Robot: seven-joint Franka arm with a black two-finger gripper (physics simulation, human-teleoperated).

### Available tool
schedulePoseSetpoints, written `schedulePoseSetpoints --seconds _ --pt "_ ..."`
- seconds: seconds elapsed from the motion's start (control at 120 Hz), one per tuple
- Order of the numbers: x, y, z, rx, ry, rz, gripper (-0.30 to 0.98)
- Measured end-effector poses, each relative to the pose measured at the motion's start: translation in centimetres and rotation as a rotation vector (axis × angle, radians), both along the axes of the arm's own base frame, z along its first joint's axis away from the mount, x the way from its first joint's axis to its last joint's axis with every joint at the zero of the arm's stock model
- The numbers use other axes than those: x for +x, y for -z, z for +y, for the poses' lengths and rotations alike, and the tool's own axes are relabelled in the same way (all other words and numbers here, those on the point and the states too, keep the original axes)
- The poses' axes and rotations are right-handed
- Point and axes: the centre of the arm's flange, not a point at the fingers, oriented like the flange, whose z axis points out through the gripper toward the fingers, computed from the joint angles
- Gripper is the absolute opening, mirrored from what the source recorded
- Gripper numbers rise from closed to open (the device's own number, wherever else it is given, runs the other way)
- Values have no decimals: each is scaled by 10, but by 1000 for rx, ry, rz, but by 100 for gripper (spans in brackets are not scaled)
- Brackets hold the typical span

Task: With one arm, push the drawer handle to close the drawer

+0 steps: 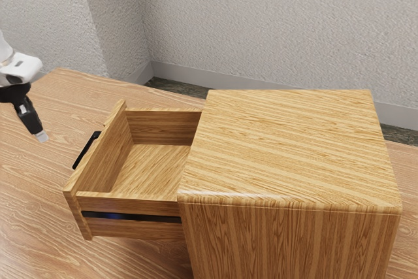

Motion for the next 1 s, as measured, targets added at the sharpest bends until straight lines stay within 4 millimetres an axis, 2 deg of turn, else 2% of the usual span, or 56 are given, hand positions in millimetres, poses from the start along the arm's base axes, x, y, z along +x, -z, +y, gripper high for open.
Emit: schedulePoseSetpoints --seconds 0.067,0.125,0.283,0.425,0.667,0.883,1.0 --pt "5 10 -7 27 94 -4 53" --pt "-2 18 -19 31 173 -8 52" --pt "-28 18 -54 28 311 -4 50" --pt "-25 17 -86 14 425 7 49" --pt "-20 14 -108 14 508 3 48" --pt "-10 3 -128 8 572 -29 48" --pt "-6 7 -132 3 585 -22 48"
